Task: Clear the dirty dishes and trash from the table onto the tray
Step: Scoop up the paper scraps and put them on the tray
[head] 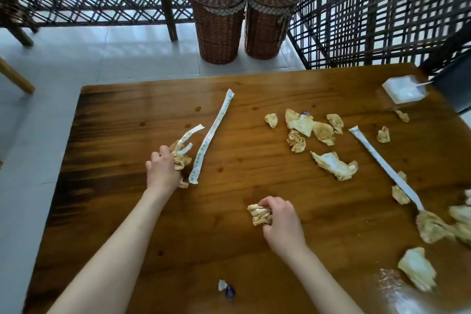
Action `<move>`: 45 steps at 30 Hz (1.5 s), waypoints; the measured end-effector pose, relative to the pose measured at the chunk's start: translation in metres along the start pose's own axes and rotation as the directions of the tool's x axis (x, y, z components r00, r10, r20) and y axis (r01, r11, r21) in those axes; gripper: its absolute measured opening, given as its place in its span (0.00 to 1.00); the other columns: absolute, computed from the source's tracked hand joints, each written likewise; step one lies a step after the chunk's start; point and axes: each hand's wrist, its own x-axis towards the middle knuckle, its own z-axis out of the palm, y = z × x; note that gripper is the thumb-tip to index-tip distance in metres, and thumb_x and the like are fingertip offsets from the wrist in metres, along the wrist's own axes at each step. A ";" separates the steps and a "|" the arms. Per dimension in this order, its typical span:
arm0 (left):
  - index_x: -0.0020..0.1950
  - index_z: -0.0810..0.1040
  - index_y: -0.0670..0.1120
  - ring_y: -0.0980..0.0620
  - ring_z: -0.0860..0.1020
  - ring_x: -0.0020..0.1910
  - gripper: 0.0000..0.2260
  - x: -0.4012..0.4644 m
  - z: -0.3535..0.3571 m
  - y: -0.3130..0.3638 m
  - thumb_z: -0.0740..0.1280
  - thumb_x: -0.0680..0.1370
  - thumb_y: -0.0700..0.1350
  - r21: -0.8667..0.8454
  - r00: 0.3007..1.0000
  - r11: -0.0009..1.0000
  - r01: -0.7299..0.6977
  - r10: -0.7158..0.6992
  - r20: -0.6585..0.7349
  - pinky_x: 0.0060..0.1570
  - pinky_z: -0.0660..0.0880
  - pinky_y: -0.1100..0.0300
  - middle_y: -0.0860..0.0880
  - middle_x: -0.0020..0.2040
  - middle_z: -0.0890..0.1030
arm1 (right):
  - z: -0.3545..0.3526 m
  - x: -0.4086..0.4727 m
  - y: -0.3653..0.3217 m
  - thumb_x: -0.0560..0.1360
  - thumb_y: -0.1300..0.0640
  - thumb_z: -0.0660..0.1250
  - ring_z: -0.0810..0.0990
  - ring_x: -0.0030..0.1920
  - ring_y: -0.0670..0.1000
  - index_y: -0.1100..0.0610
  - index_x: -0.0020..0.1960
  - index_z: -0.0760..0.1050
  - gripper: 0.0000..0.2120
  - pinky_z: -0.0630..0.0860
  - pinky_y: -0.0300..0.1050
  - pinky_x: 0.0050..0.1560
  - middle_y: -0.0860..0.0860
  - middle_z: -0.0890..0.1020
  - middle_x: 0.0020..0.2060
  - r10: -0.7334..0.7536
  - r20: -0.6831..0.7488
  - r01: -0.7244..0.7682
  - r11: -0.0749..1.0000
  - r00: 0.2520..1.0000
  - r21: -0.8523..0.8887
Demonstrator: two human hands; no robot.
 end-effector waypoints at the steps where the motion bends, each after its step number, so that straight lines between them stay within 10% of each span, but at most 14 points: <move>1: 0.63 0.64 0.43 0.40 0.71 0.55 0.23 -0.003 -0.002 0.000 0.70 0.72 0.35 -0.037 1.000 0.999 0.014 -0.014 -0.017 0.50 0.72 0.52 0.39 0.58 0.72 | -0.001 -0.004 -0.001 0.71 0.67 0.66 0.71 0.55 0.43 0.50 0.58 0.75 0.19 0.71 0.34 0.53 0.44 0.77 0.53 0.001 0.010 -0.001 1.000 1.000 0.002; 5: 0.71 0.59 0.44 0.40 0.69 0.62 0.36 -0.011 -0.011 0.009 0.74 0.69 0.36 -0.229 0.997 0.973 0.016 -0.032 -0.066 0.59 0.71 0.49 0.40 0.63 0.70 | -0.002 -0.016 -0.004 0.71 0.67 0.66 0.70 0.55 0.44 0.51 0.57 0.75 0.19 0.71 0.34 0.52 0.45 0.76 0.53 0.003 0.045 -0.003 1.000 0.999 0.004; 13: 0.69 0.66 0.46 0.43 0.69 0.62 0.28 -0.022 0.015 0.047 0.72 0.72 0.44 -0.206 0.962 0.977 -0.053 0.106 0.253 0.62 0.70 0.52 0.43 0.67 0.64 | 0.007 -0.044 -0.002 0.71 0.67 0.67 0.71 0.56 0.43 0.49 0.58 0.74 0.19 0.72 0.34 0.53 0.44 0.73 0.54 0.036 0.067 -0.038 0.999 0.997 0.023; 31: 0.69 0.64 0.45 0.42 0.72 0.58 0.29 -0.083 0.001 0.024 0.73 0.72 0.43 -0.214 0.974 0.963 -0.161 0.190 0.124 0.57 0.73 0.48 0.42 0.60 0.74 | 0.029 -0.094 -0.038 0.69 0.63 0.72 0.70 0.60 0.49 0.53 0.56 0.75 0.17 0.75 0.42 0.55 0.46 0.71 0.61 -0.079 0.347 0.070 0.997 0.935 0.038; 45: 0.67 0.69 0.43 0.48 0.75 0.55 0.28 -0.129 -0.015 0.001 0.75 0.70 0.40 -0.317 0.976 0.928 -0.195 0.216 0.032 0.52 0.75 0.55 0.44 0.58 0.77 | 0.075 -0.124 -0.041 0.67 0.71 0.66 0.68 0.56 0.57 0.57 0.57 0.70 0.21 0.75 0.49 0.46 0.55 0.71 0.56 -0.222 0.303 0.279 0.947 0.927 -0.158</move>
